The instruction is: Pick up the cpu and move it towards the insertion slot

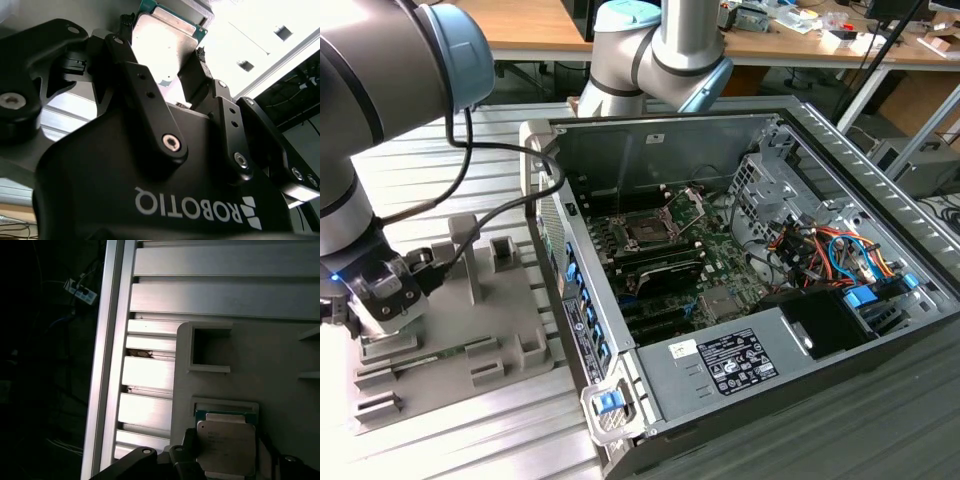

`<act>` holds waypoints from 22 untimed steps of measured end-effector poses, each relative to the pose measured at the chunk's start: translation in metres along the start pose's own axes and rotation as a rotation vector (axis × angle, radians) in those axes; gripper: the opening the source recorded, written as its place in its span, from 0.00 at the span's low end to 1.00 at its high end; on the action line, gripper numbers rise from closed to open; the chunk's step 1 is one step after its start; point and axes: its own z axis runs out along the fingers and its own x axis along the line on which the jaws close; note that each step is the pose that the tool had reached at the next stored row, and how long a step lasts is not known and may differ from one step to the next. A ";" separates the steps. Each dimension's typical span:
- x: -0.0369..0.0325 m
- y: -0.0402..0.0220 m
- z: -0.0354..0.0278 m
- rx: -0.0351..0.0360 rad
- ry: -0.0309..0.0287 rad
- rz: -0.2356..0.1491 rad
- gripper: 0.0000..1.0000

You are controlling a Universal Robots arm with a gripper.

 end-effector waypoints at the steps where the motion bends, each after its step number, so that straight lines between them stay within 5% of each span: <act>1: 0.0000 0.0001 -0.0009 0.0000 0.0001 0.000 0.55; 22: 0.0000 0.0012 -0.0231 -0.0010 -0.0001 0.000 0.55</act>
